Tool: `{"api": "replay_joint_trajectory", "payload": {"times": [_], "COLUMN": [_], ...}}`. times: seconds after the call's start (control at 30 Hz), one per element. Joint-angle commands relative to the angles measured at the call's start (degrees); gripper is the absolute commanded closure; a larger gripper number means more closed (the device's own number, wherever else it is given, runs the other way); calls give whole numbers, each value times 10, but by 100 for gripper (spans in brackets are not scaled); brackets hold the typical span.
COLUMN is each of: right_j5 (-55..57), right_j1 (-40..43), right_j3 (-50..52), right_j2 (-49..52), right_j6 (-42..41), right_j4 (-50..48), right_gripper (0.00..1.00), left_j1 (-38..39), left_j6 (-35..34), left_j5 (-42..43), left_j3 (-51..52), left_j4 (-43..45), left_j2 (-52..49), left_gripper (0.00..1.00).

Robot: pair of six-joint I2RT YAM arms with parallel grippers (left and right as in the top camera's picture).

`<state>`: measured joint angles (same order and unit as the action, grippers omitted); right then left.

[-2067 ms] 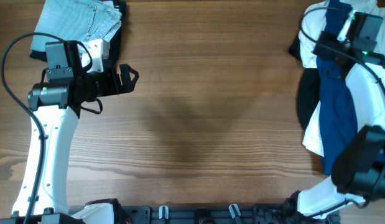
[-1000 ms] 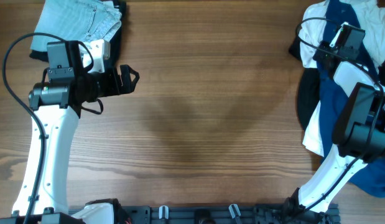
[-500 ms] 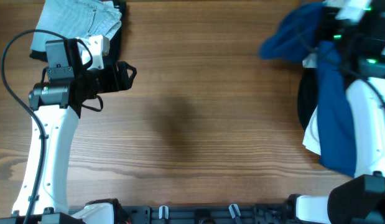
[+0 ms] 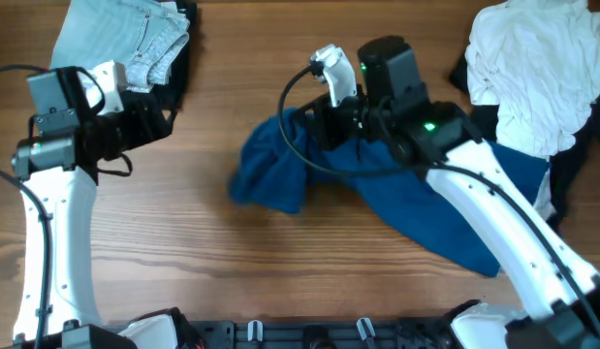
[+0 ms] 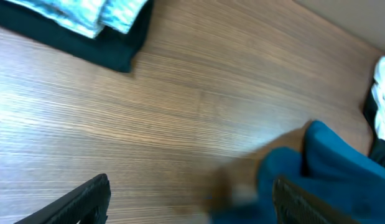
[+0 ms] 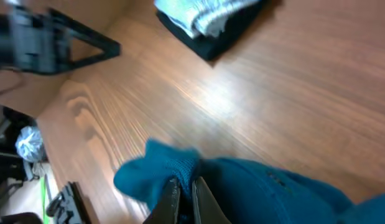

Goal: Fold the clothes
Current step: 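Grasp the teal shirt with the right gripper and drag it leftward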

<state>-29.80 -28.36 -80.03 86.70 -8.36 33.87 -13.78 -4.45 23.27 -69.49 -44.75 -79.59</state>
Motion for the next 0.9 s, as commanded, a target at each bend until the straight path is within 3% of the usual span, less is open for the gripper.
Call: {"api": "replay_joint_trajectory", "payload": {"times": [0.0,0.17,0.3,0.47,0.6,0.83,0.87], "right_j5": [29,36,-34,-32,-16,89,111], "right_j1": [-1,-2,-30,-145,-189,-137,-129], "right_j3": [-7,-7,-7,-8,-8,-8,-8], "right_j2": [-25,76,148,144,144,155,164], "right_j6": [14,32,-27,-44,-56,-20,-20], "right_j4": [-10,-117,-205,-230,-244,-300,-317], "right_gripper": [96,96,96,96,96,95,80], "left_j1": [-10,-10,-10,-10,-11,-11,-11], "left_j6": [-5,-5,-3,-3,-3,-3,-3], "left_j5": [-4,-4,-9,-51,-54,-54,-54], "left_j3": [-10,-10,-10,-10,-10,-10,-10], "left_j4": [0,-5,-10,-12,-12,-12,-12], "left_j2": [15,16,16,16,16,16,16], "left_gripper": [17,16,16,16,15,15,14]}}
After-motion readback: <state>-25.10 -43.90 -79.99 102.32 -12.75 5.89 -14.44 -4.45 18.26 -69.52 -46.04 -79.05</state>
